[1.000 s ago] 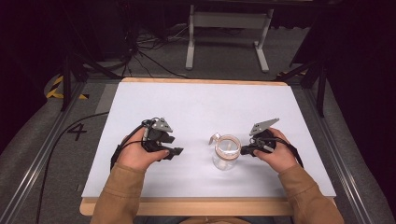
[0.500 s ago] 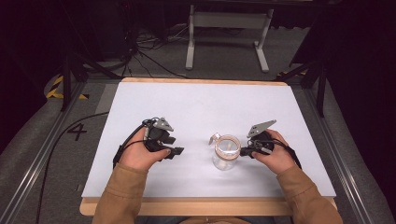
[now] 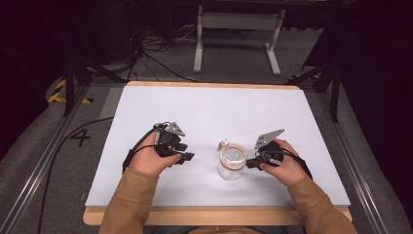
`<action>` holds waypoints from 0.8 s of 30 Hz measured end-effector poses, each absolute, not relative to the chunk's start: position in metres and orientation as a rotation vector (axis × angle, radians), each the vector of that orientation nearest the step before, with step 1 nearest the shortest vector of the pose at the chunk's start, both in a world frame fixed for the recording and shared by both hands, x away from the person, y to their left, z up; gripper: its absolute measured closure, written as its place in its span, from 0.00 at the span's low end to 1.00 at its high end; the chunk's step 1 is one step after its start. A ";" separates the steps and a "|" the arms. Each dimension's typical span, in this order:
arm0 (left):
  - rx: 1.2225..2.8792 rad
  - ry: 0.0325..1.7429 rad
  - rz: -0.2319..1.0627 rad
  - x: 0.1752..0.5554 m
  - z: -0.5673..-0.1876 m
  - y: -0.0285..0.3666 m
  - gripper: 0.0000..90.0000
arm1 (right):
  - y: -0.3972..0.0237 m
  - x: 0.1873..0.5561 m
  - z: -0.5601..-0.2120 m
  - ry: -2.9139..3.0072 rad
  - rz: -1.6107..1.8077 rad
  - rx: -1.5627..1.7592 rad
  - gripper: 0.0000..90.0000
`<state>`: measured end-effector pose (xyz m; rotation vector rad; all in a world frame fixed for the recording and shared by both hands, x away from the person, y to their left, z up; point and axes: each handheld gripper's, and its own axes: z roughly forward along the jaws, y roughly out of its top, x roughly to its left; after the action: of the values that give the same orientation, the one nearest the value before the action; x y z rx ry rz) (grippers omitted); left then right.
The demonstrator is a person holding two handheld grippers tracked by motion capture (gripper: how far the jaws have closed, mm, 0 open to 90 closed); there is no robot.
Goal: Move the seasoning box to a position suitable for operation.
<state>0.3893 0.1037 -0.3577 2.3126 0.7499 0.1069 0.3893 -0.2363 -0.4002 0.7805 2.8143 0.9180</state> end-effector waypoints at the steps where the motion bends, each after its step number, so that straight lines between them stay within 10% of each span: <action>1: 2.311 0.747 0.107 0.389 -0.358 0.103 0.68 | -0.235 0.388 -0.400 2.816 0.916 0.776 1.00; 24: 2.238 0.670 0.132 0.411 -0.381 0.078 1.00 | -0.255 0.379 -0.388 2.761 1.008 0.811 1.00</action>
<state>0.4113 0.0780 -0.3810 2.2375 0.6695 0.1315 0.3794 -0.2551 -0.3884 0.8112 2.7606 1.0080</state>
